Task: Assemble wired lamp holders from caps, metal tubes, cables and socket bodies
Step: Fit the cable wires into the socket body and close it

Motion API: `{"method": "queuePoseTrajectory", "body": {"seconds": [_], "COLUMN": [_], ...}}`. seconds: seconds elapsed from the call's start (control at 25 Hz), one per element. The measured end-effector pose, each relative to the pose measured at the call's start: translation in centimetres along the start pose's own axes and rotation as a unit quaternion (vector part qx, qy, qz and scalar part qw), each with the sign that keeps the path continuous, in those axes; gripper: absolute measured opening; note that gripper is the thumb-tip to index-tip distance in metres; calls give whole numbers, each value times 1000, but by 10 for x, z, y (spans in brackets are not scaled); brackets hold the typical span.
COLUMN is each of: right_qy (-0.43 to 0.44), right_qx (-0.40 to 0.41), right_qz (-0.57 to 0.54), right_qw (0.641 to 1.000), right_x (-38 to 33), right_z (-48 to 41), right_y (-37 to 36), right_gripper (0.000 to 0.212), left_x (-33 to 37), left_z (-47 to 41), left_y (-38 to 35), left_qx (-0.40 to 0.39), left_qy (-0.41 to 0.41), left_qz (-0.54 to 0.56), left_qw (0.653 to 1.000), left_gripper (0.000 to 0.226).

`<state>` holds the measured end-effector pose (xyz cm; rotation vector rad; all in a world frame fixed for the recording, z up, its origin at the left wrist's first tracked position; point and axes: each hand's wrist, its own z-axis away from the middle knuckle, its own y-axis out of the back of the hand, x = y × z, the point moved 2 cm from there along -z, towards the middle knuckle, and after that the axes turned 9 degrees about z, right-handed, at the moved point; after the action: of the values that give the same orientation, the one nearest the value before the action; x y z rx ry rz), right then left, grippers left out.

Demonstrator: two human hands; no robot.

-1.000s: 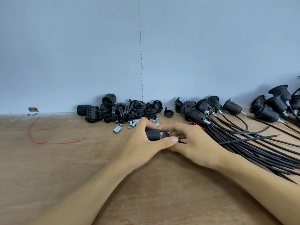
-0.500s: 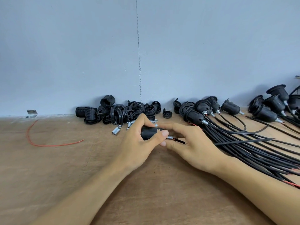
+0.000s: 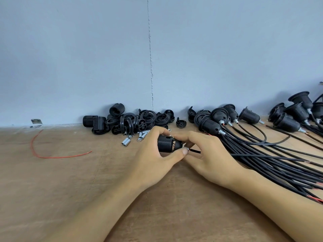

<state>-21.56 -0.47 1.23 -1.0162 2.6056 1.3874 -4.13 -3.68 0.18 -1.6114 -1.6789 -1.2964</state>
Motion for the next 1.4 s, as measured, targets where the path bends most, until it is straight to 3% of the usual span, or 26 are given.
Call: {"method": "queuePoseTrajectory", "body": {"seconds": [0.44, 0.76, 1.08, 1.4], "right_qy": [52, -48, 47, 47], "right_qx": [-23, -24, -51, -61], "right_qz": [31, -35, 6, 10], "right_qw": [998, 998, 998, 997], "right_x": [-4, -2, -10, -7], "right_z": [0, 3, 2, 3], "right_y": [-6, -8, -6, -7], "right_gripper": [44, 46, 49, 47], "left_x": [1, 3, 2, -4], "left_z": [-1, -1, -5, -5], "left_y": [-4, -5, -1, -2], "left_qx": [32, 23, -4, -23], "left_qy": [48, 35, -7, -21], "left_qz": [-30, -47, -55, -108], "left_qw": [998, 998, 998, 994], "left_gripper": [34, 28, 25, 31]}}
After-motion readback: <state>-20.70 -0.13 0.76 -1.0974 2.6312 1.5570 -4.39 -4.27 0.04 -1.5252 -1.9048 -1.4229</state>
